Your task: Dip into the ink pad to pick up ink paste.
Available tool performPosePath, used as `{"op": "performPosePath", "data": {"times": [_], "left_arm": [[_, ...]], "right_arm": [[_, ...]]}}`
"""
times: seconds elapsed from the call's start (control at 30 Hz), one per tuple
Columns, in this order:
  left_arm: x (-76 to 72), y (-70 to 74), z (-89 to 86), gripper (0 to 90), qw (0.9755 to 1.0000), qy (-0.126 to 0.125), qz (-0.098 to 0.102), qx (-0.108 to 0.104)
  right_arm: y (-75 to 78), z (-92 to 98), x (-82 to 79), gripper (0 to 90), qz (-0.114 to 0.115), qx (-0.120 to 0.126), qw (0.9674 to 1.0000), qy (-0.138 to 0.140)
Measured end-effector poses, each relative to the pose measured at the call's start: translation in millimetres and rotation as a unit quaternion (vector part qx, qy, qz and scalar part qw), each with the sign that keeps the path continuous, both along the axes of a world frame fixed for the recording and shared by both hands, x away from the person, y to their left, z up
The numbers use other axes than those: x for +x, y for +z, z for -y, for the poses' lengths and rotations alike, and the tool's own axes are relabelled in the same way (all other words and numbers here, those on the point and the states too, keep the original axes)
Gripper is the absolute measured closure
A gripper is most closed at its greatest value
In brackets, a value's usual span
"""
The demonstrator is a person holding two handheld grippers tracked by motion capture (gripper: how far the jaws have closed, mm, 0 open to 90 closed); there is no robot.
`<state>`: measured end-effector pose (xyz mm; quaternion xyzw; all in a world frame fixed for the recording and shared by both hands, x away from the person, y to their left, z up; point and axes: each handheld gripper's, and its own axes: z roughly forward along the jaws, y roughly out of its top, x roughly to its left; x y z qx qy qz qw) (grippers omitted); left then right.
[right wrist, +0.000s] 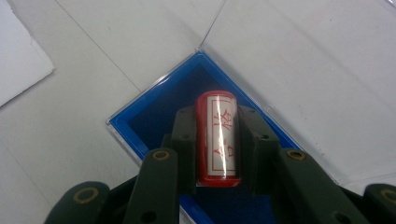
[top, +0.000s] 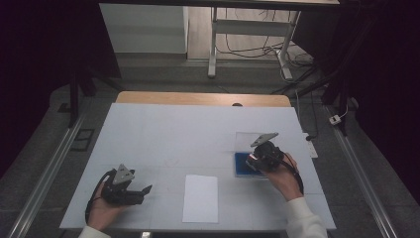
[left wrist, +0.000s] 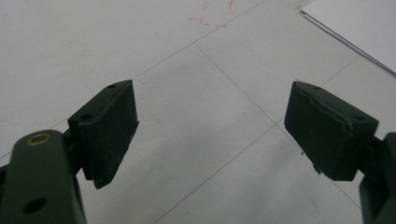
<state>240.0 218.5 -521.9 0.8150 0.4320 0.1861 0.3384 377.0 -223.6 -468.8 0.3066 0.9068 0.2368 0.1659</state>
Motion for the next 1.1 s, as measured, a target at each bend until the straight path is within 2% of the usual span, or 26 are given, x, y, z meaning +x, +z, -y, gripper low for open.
{"op": "performPosePath", "data": {"times": [0.43, 0.53, 0.93, 1.1], "left_arm": [[-0.4, -0.8, 2.0, 17.6, 1.0, -0.001, -0.002, 0.003], [-0.9, -0.6, 2.3, 17.6, 1.0, -0.002, -0.002, 0.001], [-1.3, -0.6, 3.0, 17.6, 1.0, -0.002, -0.003, 0.002], [-1.0, -0.9, 3.2, 17.6, 1.0, -0.002, -0.004, 0.002]], "right_arm": [[-2.0, -4.0, 3.0, 70.2, -0.013, -0.019, 0.9997, -0.009], [-2.7, -2.0, 4.7, 70.3, -0.022, -0.012, 0.9996, -0.012], [-5.2, 0.0, 4.1, 70.5, -0.02, -0.002, 0.9997, -0.014], [-5.7, -1.5, 3.2, 70.5, -0.014, -0.007, 0.9998, -0.013]]}}
